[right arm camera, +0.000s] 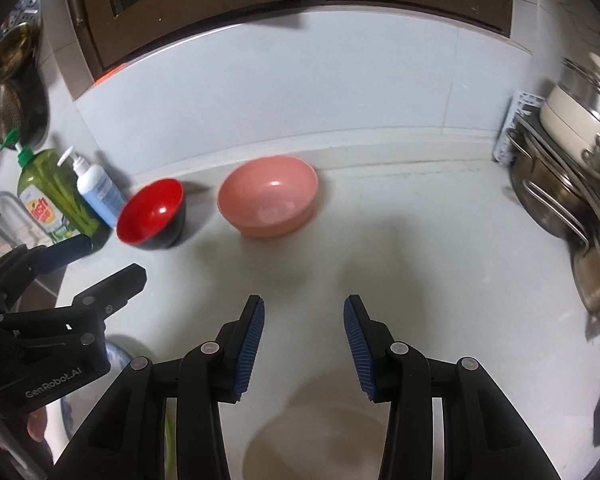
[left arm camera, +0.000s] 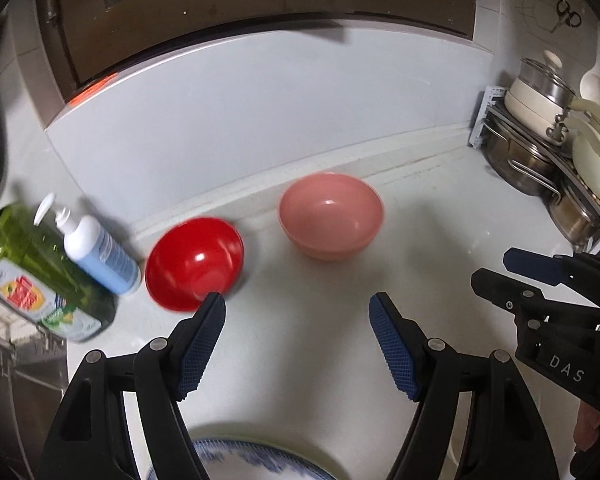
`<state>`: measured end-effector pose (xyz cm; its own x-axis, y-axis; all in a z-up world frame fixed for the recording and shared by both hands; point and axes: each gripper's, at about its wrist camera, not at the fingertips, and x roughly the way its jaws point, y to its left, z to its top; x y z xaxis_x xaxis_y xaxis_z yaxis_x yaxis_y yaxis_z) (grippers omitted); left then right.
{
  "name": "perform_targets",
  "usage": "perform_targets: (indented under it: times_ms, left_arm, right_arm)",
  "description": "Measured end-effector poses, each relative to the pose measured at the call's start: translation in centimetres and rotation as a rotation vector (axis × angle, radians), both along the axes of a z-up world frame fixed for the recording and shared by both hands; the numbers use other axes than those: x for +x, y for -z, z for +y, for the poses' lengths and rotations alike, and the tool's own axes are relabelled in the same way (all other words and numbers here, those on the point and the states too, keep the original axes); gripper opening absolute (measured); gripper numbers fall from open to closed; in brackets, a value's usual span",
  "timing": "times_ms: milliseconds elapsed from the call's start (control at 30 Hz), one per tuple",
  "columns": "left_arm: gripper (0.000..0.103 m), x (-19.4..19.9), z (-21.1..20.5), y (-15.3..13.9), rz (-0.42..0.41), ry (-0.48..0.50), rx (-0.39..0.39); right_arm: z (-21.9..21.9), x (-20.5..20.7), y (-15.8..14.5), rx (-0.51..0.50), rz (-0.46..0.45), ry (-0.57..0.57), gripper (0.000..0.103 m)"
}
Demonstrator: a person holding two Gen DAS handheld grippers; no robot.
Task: Organize plates and bowls
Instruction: 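Move both grippers to the rim of the pink bowl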
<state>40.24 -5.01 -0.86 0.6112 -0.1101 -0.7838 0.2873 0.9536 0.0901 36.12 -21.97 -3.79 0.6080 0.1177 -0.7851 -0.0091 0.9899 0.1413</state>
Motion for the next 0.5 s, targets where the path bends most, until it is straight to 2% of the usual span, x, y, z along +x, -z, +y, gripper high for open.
perform_targets:
  times_ms: [233, 500]
  left_arm:
    - [0.074, 4.8, 0.4, 0.4, 0.017, 0.02, 0.004]
    - [0.074, 9.8, -0.1, 2.2, 0.042, 0.028, 0.026]
  right_arm:
    - [0.7, 4.2, -0.4, -0.005, -0.003, 0.004, 0.043]
    - [0.4, 9.2, 1.1, 0.028, 0.036, 0.037, 0.043]
